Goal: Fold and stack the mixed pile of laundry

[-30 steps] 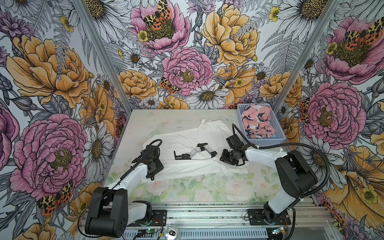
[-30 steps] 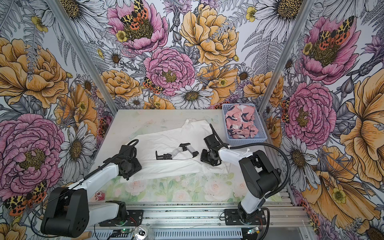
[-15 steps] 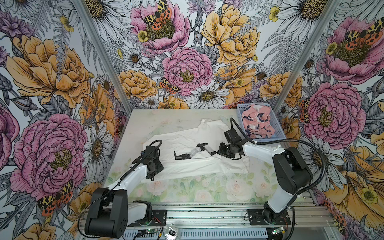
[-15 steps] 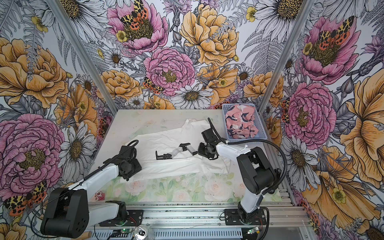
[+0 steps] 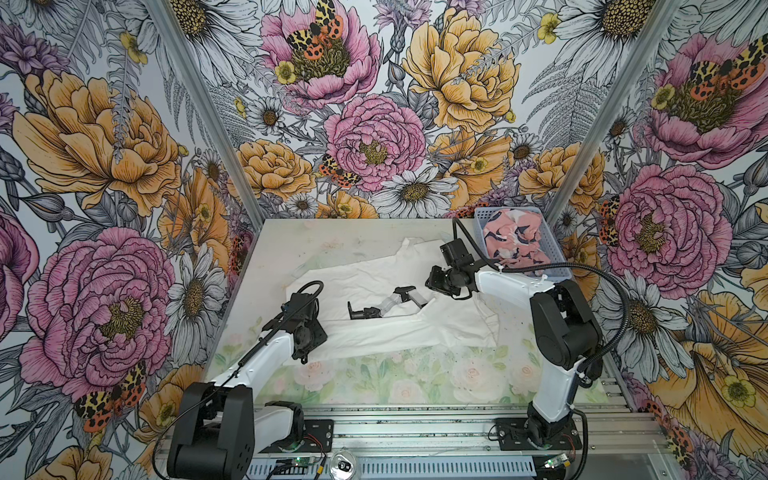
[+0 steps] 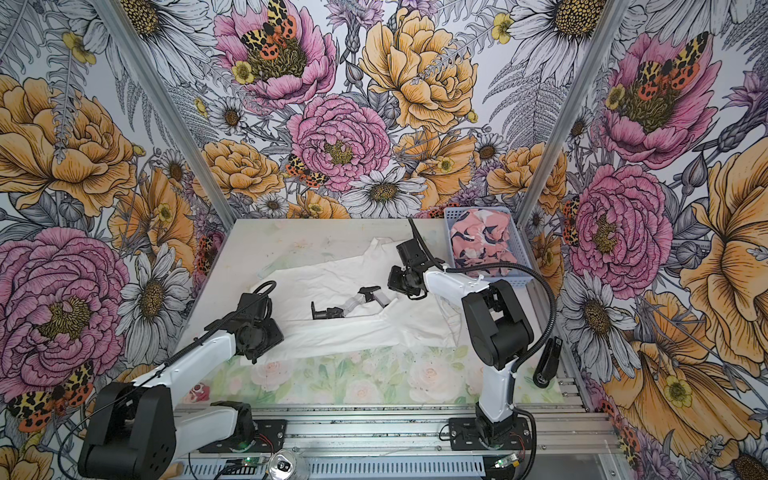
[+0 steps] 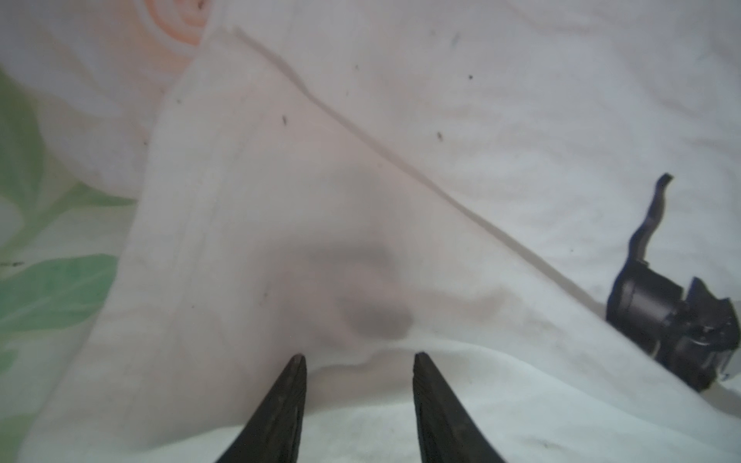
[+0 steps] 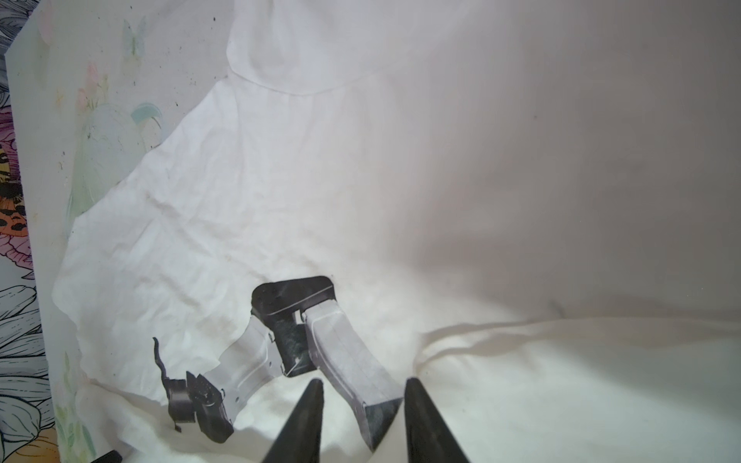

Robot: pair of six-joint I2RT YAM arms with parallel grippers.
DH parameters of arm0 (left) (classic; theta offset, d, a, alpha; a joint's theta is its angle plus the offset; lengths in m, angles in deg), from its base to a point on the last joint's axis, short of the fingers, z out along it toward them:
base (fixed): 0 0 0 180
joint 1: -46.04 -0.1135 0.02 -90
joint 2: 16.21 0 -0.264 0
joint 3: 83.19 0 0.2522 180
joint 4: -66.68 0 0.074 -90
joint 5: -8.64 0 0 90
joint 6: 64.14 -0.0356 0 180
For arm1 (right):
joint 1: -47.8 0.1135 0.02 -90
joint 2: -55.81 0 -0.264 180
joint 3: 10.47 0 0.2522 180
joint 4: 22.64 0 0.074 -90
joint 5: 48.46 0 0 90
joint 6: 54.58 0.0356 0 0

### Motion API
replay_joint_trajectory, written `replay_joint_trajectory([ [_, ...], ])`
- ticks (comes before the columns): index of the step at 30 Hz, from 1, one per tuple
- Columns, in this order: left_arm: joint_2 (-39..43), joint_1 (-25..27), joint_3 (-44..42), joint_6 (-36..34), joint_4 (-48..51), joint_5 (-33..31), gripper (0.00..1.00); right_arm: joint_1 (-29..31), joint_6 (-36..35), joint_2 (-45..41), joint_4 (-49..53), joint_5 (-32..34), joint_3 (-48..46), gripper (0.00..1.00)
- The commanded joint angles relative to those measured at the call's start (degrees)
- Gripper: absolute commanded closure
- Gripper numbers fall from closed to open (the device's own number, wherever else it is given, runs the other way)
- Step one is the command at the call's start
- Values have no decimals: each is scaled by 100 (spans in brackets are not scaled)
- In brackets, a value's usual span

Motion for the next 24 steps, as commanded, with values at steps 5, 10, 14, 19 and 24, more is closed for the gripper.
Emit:
replay_joint_trajectory([
  [5,321,59,-105,194,-47,161,55,9,-195,-908,282,202,-679,62],
  [10,374,132,-79,249,15,142,54,171,86,-1079,228,-36,-1142,59],
  [14,329,172,-37,254,29,120,54,412,294,-922,14,-151,-1083,55],
  [19,295,275,16,311,54,77,54,544,398,-129,-300,-315,-211,54],
  [24,270,456,-6,474,128,28,54,494,260,451,-155,-355,659,54],
])
